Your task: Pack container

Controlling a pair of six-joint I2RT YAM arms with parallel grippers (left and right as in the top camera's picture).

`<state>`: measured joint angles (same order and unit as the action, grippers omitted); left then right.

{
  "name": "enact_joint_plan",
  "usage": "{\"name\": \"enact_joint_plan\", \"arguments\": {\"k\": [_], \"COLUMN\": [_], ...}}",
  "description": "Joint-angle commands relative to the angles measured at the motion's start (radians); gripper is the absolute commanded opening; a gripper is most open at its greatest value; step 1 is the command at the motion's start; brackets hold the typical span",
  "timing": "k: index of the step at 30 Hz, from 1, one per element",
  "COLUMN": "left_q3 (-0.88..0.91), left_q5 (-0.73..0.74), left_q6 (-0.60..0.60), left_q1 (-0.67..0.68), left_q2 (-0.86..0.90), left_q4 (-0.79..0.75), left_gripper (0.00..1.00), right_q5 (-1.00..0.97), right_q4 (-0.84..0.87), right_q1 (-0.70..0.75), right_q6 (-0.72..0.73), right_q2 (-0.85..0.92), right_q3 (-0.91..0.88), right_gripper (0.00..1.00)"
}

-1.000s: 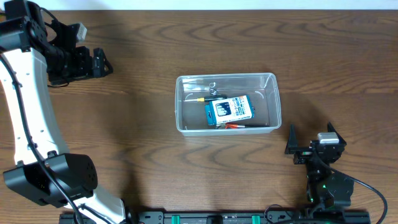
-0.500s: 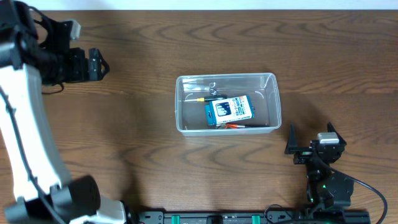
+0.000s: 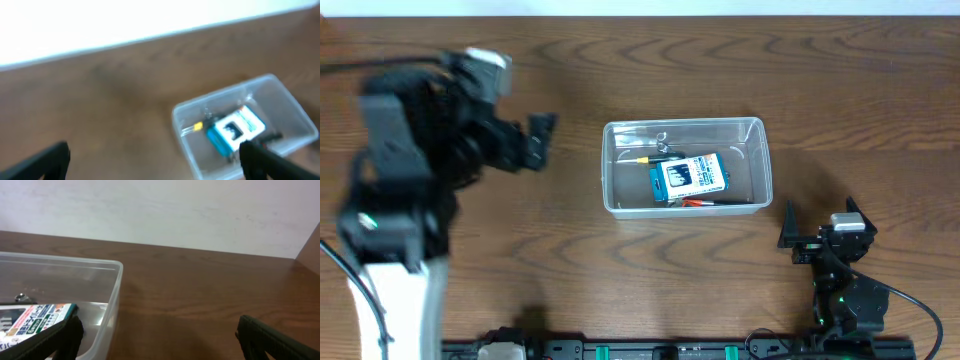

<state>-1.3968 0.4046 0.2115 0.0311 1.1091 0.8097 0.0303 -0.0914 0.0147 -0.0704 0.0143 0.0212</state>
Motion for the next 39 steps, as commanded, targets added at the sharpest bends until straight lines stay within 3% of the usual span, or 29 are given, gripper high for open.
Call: {"name": "enact_joint_plan", "arguments": {"k": [1, 9, 26, 39], "left_q3": [0.187, 0.462, 0.966, 1.079], "left_q5": [-0.005, -0.006, -0.013, -0.042], "left_q6": [-0.012, -0.034, -0.087, -0.085], "left_q1": [0.061, 0.077, 0.070, 0.013], "left_q2": [-0.148, -0.435, -0.875, -1.065], "left_q4": [-0.114, -0.299, -0.934, -1.031], "left_gripper": [0.98, 0.98, 0.98, 0.98], "right_q5": [0.004, 0.004, 0.004, 0.004], "right_q4": [0.002, 0.002, 0.002, 0.002], "right_q1": [-0.009, -0.009, -0.009, -0.009], "right_q6": [-0.013, -0.013, -0.013, -0.013], "right_q2": [-0.009, -0.009, -0.009, -0.009], "right_q3": [-0.007, -0.007, -0.007, -0.007], "right_gripper": [0.99, 0.99, 0.99, 0.99]}}
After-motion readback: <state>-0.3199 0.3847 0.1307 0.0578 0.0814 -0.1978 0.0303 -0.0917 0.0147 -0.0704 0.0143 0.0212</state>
